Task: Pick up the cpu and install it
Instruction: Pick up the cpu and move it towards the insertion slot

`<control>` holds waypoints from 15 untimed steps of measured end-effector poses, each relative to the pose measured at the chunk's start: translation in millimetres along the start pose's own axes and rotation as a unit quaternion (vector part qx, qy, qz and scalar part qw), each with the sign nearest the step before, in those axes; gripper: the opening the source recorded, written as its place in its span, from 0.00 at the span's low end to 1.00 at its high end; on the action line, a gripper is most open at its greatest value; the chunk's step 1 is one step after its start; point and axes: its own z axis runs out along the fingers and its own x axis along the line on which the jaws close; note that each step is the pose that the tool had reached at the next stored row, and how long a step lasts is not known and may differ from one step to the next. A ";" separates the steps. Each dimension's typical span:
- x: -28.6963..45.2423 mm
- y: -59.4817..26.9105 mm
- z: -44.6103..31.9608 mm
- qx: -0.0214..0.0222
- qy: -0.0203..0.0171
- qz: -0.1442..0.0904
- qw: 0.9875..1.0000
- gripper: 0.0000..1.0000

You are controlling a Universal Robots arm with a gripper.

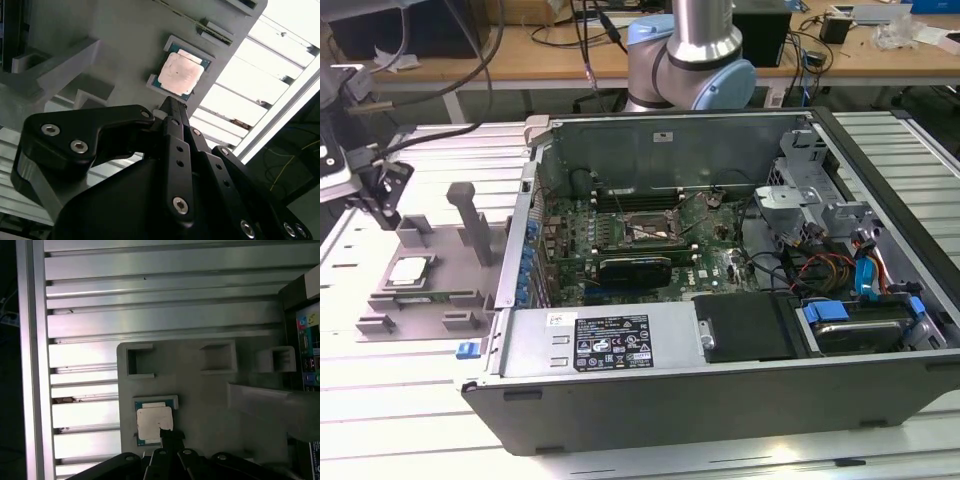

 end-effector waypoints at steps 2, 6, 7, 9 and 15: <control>1.2 -0.3 4.1 0.000 0.000 0.000 1.000 0.11; 3.8 -0.9 13.8 0.000 0.000 0.000 1.000 0.11; 4.3 -1.0 15.6 0.000 0.000 0.000 1.000 0.11; 5.4 -1.3 19.4 0.000 0.000 0.000 1.000 0.11; 9.8 -3.0 34.3 0.000 0.000 0.000 1.000 0.11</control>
